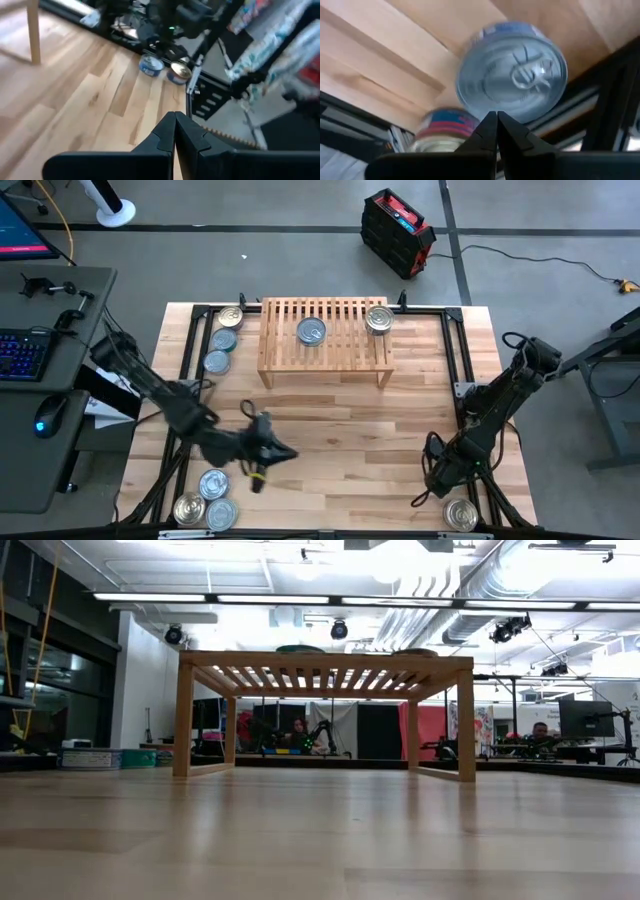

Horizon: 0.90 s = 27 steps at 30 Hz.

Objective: Stack canned seafood by type on shelf
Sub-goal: Put the blue tuna can on the shelf

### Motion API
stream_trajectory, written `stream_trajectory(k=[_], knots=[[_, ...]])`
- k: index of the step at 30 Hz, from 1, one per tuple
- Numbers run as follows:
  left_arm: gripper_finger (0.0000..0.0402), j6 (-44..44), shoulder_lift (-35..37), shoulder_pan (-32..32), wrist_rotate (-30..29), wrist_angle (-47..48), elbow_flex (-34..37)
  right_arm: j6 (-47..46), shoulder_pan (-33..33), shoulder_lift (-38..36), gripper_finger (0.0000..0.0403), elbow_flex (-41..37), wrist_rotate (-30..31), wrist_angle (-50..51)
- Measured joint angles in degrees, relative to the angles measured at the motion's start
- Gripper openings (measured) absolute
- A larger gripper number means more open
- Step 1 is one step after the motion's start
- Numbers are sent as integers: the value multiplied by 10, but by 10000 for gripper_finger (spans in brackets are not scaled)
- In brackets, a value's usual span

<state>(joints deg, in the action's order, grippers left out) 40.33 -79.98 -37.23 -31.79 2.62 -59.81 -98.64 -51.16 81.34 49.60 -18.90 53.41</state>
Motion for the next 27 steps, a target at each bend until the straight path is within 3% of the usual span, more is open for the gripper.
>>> stream_trajectory(k=[11, 17, 23, 27], knots=[[0, 78, -173, 32, 5, -174, 6, 90, 6, 50, 0, 0, 77, -3], [0, 114, -230, 31, 5, -192, 7, 152, 33, 109, 0, 16, 100, -81], [0, 124, -239, 34, 5, -168, 7, 231, 94, 131, 0, 55, 256, -130], [0, 121, -235, 41, 4, -147, 7, 313, 155, 135, 0, 60, 318, -208]])
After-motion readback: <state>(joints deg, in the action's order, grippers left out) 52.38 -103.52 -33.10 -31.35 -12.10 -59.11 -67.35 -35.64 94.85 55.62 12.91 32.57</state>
